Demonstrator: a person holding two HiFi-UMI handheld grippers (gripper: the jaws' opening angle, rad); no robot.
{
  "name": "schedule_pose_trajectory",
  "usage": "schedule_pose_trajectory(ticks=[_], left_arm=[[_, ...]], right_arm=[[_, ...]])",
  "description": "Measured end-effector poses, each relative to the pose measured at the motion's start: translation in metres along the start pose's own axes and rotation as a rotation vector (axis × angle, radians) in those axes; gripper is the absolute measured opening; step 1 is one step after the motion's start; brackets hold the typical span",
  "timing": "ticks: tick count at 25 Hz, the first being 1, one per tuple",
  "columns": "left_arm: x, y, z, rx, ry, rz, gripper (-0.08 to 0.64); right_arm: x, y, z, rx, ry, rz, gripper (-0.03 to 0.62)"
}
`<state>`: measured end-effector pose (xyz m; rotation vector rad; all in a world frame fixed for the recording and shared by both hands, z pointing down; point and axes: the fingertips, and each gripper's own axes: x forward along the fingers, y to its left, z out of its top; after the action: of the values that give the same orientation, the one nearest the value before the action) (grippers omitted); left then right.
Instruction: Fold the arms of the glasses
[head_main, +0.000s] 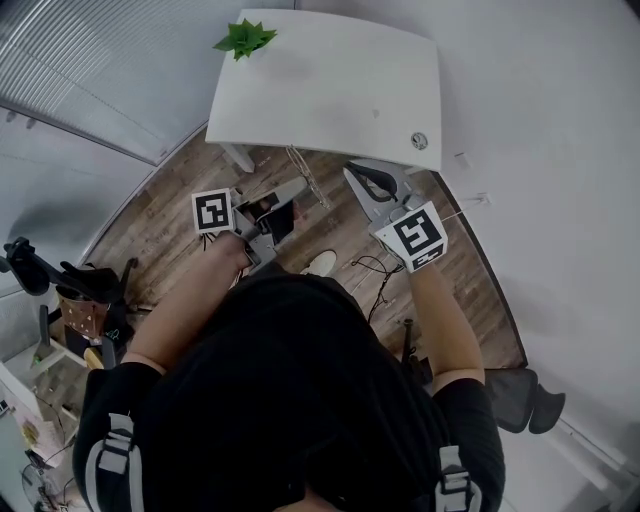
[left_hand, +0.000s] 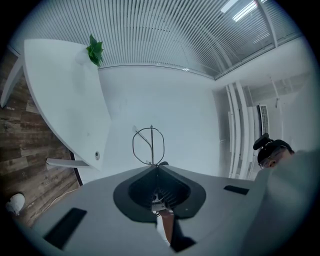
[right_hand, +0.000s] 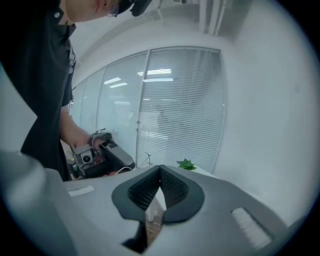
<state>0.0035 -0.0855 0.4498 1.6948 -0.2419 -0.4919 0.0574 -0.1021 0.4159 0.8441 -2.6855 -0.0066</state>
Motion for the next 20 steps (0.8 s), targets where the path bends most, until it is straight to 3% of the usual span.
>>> schedule_pose_trajectory(ticks=[5,8,20], left_arm=[[-0.001,0.001,0.003,-0.001,-0.009,-0.001,0.012],[-0.001,0.001,0.005,-0.002,-0.018,-0.002,0.012],[-0.009,0.005,0.015,0.018,-0.046,0.009,0.012]], right_arm=[[-0.016,-0.002,0.0,0.138,-0.14,-0.092,0.011],[-0.022,0.005,0.005,0.158,-0.213,-0.118,0.011],[-0.026,0.008,-0.013,0.204,-0.264,-0.187,0.011]])
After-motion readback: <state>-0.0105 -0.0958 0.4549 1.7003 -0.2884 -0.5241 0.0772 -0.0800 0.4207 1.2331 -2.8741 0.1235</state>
